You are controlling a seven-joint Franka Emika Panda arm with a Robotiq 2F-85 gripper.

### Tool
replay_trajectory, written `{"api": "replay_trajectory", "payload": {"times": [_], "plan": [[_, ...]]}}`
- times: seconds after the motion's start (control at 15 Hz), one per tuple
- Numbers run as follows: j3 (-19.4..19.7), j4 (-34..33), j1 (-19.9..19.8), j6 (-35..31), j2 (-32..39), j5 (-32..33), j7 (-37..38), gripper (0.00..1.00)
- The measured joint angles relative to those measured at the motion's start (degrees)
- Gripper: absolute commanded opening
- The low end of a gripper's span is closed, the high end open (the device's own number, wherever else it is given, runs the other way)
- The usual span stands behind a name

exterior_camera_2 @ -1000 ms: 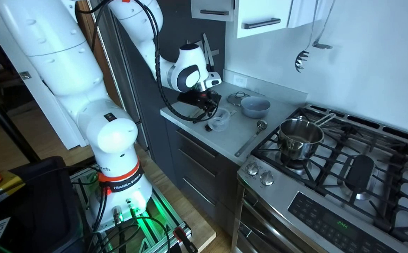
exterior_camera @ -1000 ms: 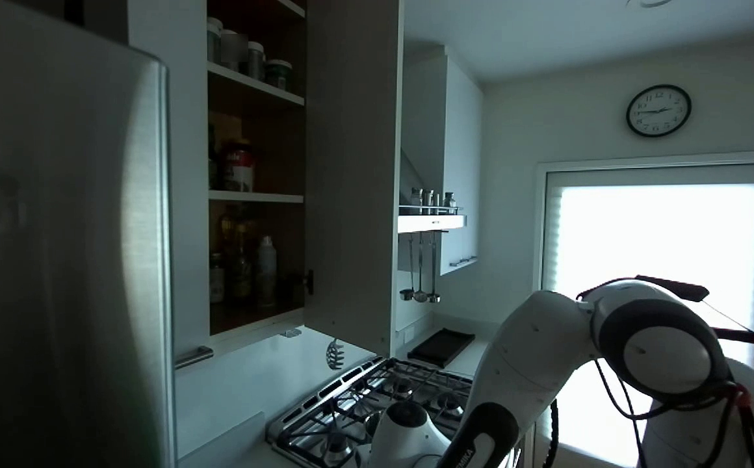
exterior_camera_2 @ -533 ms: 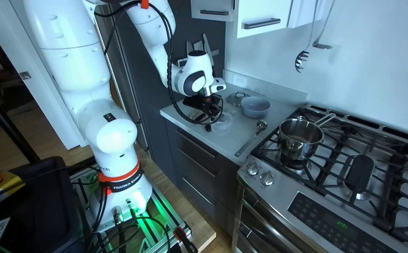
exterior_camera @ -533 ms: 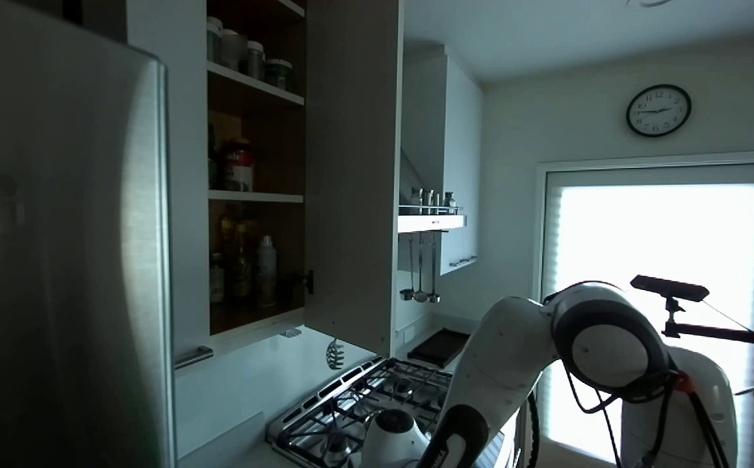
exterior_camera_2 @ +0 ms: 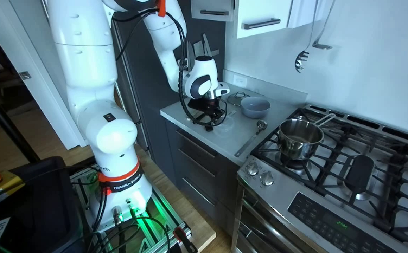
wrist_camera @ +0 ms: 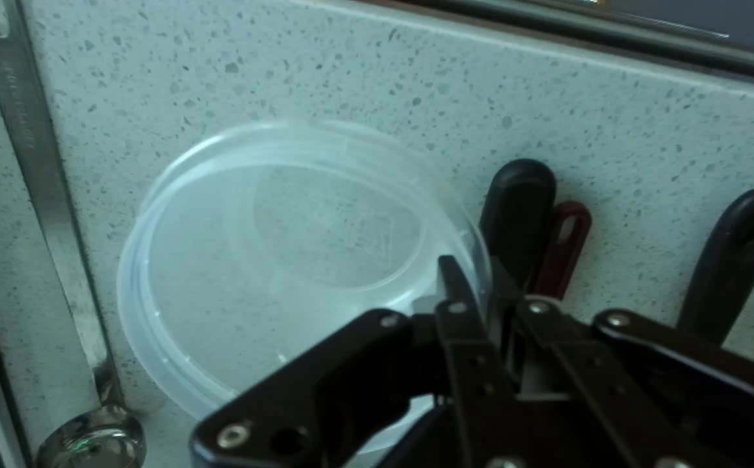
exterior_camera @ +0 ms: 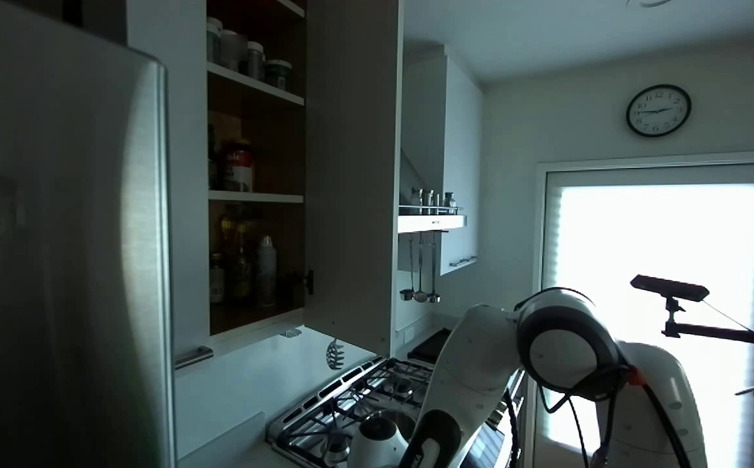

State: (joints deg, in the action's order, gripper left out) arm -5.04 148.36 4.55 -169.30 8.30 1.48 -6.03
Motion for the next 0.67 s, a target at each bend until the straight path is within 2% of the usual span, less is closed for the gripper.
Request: {"api": "replay_trajectory", "payload": {"times": [0.07,0.13,0.2,0.67], "plan": [[0.1,-0.5,0.0,0.1,0.8,0.2,0.0,0.35],[0.1,-1.0,0.0,0.1,1.4,0.2,0.0,0.36],[0.1,-1.4,-0.1,0.2,2.0,0.2,0.0,0.41],[1.8,-2.4,0.0,1.0,-0.2,4.3,0.0,0.93]]}}
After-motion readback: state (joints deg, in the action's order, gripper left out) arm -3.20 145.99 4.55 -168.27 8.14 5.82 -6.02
